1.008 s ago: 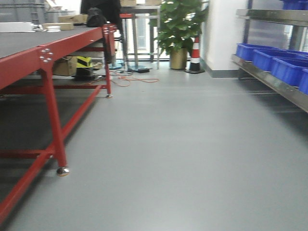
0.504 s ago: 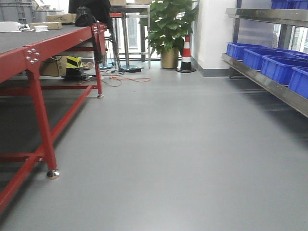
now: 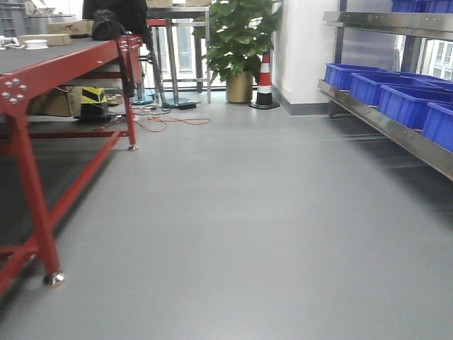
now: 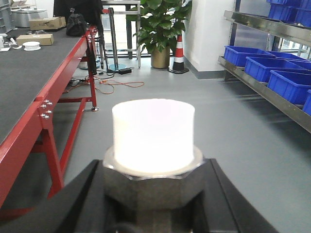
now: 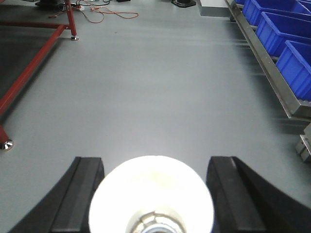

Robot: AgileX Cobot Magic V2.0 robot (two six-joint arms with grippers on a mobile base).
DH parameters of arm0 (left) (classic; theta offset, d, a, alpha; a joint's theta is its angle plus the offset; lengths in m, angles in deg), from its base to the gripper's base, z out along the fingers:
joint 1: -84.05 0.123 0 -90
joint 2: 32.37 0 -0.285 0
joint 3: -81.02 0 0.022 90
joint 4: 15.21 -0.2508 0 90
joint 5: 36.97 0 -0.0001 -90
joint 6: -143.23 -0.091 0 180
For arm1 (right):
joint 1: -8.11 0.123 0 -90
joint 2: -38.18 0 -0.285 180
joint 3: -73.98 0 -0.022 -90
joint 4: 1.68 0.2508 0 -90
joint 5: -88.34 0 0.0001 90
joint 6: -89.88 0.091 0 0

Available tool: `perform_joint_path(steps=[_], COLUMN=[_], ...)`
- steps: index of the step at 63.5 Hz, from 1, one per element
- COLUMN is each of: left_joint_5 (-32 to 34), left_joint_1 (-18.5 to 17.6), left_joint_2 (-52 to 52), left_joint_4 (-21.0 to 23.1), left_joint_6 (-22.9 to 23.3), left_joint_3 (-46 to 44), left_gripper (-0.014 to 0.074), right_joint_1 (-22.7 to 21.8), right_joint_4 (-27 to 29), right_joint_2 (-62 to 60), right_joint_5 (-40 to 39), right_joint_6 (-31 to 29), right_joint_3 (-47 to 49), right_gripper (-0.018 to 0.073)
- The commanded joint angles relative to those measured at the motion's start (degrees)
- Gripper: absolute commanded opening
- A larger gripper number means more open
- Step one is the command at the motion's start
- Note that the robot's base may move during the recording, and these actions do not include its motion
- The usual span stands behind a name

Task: Place valve from conveyor to right shelf box
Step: 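Drive away from the conveyor carrying the valves, then drive up to the steel shelf with blue bins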

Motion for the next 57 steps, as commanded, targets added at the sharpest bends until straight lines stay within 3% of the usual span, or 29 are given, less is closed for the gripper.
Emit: perform_joint_path(steps=[1,57], left_joint_5=[3.3,3.3], left_joint_1=[-0.4,-0.4], left_joint_2=[-0.3,-0.3], left_joint_4=[0.2,0.2], left_joint_6=[0.3,0.3], left_joint_3=[-0.3,-0.3], left_gripper=[-0.0111,-0.0111], right_joint_1=[-0.1,-0.1], right_joint_4=[0.0,0.0], right_joint_2=[-0.6,-0.6], right_joint_5=[-4.2,-4.5], right_joint_6=[-0.4,-0.4], right_joint_3=[0.8,0.8], right_gripper=[-0.0153,-0.0153])
